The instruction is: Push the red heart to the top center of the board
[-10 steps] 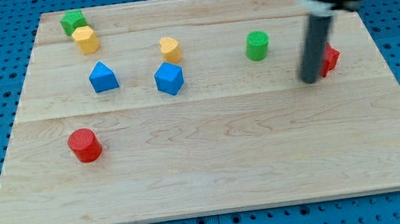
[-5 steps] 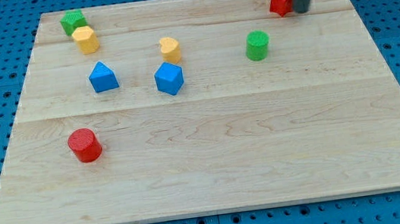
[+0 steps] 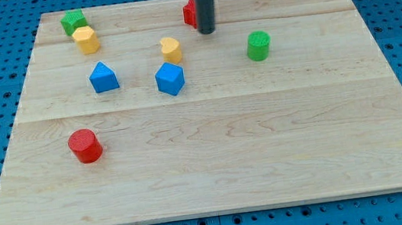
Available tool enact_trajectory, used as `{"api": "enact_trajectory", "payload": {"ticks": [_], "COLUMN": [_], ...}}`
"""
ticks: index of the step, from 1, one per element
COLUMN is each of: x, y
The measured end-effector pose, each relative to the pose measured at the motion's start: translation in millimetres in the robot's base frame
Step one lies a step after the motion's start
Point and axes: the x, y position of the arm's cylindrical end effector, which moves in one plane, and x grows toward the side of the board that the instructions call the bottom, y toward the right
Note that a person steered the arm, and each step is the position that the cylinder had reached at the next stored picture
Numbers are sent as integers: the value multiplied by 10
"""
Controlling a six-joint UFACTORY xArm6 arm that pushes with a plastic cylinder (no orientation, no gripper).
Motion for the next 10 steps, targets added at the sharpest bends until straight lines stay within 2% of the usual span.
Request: {"api": "enact_trajectory", "payload": {"ticks": [1,2,3,4,5,7,10], "x": [-334,-418,-15,146,-170,-416,-279], "y": [-142,-166,-130,148,357,79,134]}}
